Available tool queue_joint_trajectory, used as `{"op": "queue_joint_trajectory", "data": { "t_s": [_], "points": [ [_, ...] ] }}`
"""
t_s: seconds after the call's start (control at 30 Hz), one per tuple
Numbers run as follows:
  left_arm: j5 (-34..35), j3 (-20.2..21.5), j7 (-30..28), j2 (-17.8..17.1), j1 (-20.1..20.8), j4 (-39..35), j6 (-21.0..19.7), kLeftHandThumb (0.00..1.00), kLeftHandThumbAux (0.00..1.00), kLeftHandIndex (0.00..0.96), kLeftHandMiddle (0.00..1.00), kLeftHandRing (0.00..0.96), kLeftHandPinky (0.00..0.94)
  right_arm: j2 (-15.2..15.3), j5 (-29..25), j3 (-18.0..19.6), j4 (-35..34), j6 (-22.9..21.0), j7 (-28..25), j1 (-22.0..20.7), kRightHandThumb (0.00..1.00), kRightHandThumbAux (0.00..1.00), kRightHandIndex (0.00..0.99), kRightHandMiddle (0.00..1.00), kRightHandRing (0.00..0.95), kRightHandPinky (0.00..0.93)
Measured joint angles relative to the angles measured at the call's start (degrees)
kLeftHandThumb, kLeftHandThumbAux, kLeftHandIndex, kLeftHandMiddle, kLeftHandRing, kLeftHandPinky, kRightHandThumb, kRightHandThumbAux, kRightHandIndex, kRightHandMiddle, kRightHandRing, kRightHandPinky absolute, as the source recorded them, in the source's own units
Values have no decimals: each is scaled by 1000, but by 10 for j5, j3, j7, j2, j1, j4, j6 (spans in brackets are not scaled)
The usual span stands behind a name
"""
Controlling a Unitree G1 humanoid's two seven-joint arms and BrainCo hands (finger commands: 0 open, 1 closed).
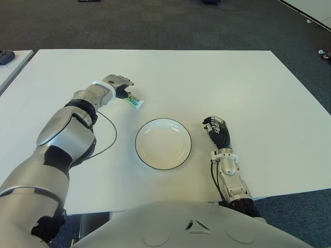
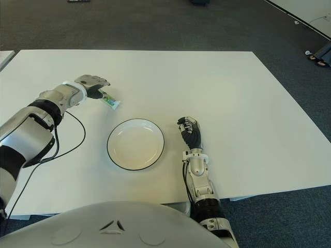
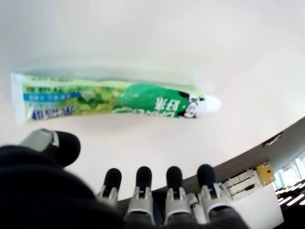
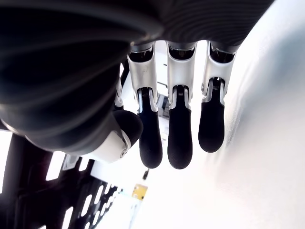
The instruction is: Put the toothpaste on the table into the plate.
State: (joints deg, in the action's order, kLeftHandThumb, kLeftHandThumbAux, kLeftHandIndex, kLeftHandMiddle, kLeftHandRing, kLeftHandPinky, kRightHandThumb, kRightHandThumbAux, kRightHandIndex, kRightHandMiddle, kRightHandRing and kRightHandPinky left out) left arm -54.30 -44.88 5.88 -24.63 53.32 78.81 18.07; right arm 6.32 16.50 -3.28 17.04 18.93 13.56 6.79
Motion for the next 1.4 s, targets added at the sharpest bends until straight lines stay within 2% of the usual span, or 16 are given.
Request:
{"op": "queue_joint_trajectory", "data": {
  "t_s": [0.47, 0.63, 0.93, 1.4],
  "points": [
    [-66, -79, 0, 18, -7, 2, 18, 535, 311, 0, 0, 0, 0, 0, 0, 0, -5, 0, 2, 2, 697, 740, 422, 486, 507, 502],
    [-75, -94, -4, 19, -11, 2, 23, 526, 301, 0, 0, 0, 0, 0, 0, 2, -5, 0, 5, 4, 697, 740, 422, 487, 504, 499],
    [-64, -95, -11, 8, -20, -1, 30, 533, 293, 0, 0, 0, 5, 2, 0, 3, -7, 0, 5, 6, 697, 740, 422, 491, 506, 481],
    [-19, -67, -18, -19, -47, -20, 60, 569, 280, 0, 1, 0, 32, 5, -2, 4, -5, 0, 2, 5, 700, 740, 422, 496, 516, 487]
  ]
}}
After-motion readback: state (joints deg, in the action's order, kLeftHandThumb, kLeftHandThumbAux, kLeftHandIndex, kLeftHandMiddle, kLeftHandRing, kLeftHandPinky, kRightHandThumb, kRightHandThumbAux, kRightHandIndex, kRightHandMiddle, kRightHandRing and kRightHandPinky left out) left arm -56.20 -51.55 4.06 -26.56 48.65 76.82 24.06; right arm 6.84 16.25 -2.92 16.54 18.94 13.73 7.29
